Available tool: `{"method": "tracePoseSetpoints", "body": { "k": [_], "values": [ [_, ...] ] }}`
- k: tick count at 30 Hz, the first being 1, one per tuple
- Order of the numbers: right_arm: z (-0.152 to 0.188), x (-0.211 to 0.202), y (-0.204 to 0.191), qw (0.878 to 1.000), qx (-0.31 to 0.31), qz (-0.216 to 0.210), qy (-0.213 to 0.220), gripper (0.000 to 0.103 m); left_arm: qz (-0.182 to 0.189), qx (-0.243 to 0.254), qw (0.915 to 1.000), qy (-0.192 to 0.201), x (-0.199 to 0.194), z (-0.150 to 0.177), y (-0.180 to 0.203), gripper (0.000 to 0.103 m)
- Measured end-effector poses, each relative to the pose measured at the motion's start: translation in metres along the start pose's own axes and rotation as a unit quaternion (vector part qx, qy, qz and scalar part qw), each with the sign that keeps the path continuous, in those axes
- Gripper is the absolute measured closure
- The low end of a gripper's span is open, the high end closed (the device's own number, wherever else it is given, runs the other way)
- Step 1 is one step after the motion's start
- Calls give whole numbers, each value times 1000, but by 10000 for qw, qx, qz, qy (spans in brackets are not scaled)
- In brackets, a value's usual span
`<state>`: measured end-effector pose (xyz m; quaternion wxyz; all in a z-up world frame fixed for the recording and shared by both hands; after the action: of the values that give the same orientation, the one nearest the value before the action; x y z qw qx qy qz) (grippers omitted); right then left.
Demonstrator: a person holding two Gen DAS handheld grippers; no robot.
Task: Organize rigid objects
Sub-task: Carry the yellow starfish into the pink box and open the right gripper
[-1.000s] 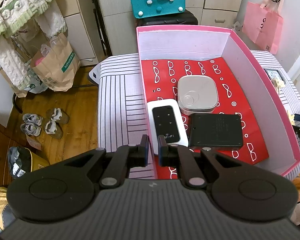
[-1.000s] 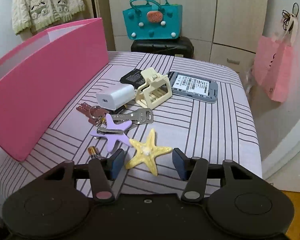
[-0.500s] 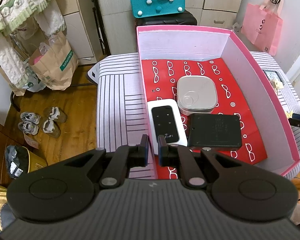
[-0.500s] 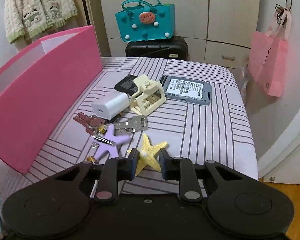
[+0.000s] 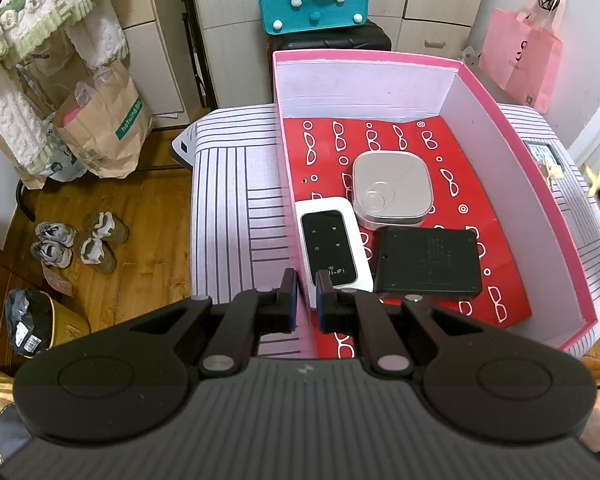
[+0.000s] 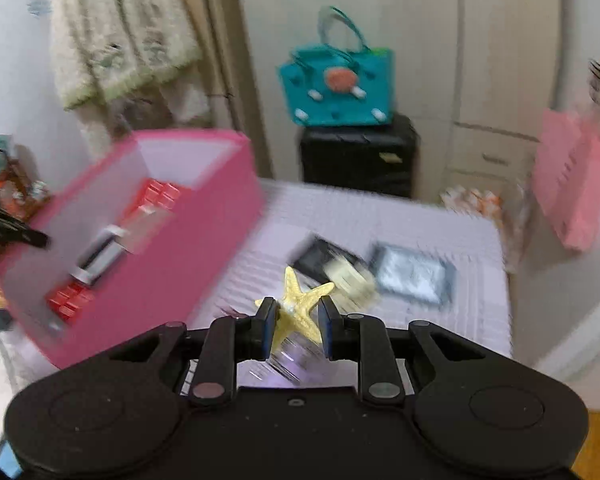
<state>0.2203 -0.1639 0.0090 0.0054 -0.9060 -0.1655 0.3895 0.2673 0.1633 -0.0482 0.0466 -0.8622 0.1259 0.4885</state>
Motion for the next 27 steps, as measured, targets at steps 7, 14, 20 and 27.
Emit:
{"method": "tracePoseSetpoints", "body": {
  "k": [7, 14, 20, 27],
  "values": [
    [-35, 22, -82, 9905, -445, -1261, -309, 76, 19, -8, 10000, 18, 0, -1, 0, 94],
    [-64, 93, -148, 9773, -946, -1701, -832, 76, 88, -63, 9999, 20, -1, -3, -1, 94],
    [-82, 172, -179, 9707, -998, -1689, -1385, 76, 136, -72, 9999, 17, -1, -1, -3, 94],
    [-86, 238, -190, 9660, -1216, -1353, -1840, 76, 192, -76, 9998, 1, -1, -2, -4, 94]
  ]
}}
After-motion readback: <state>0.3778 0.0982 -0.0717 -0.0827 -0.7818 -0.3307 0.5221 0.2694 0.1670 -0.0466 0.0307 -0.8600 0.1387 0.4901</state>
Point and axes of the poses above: each gripper's, at about its wrist camera, not at the fingertips, and x roughly the way its jaws point, y to its right, z to its underside, the point moved 9 cm from there along x, roughly the way its jaws point
